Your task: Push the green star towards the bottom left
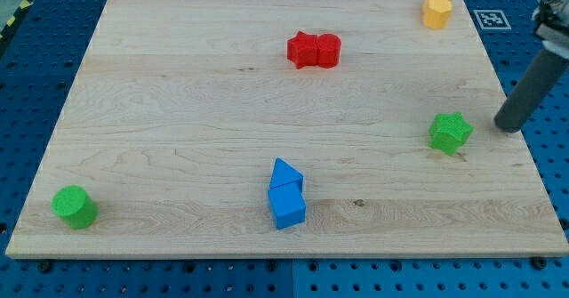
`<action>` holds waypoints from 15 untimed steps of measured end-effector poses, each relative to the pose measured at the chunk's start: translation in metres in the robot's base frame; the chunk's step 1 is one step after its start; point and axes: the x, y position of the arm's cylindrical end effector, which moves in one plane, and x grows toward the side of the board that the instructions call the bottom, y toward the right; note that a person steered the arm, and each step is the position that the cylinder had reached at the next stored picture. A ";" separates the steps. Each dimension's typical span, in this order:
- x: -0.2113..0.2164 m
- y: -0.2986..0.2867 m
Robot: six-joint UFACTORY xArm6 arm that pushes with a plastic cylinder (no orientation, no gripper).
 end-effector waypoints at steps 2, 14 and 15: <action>0.005 -0.082; -0.073 -0.213; -0.074 -0.225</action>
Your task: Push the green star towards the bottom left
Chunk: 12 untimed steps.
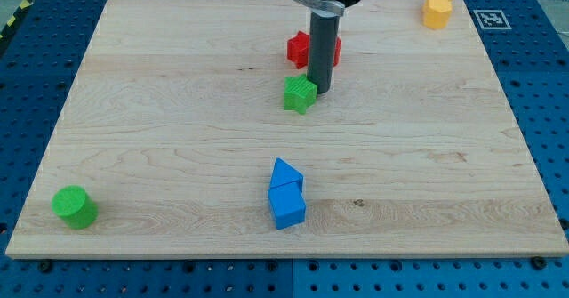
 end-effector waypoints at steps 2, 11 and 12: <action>0.019 -0.021; 0.120 -0.099; 0.135 -0.103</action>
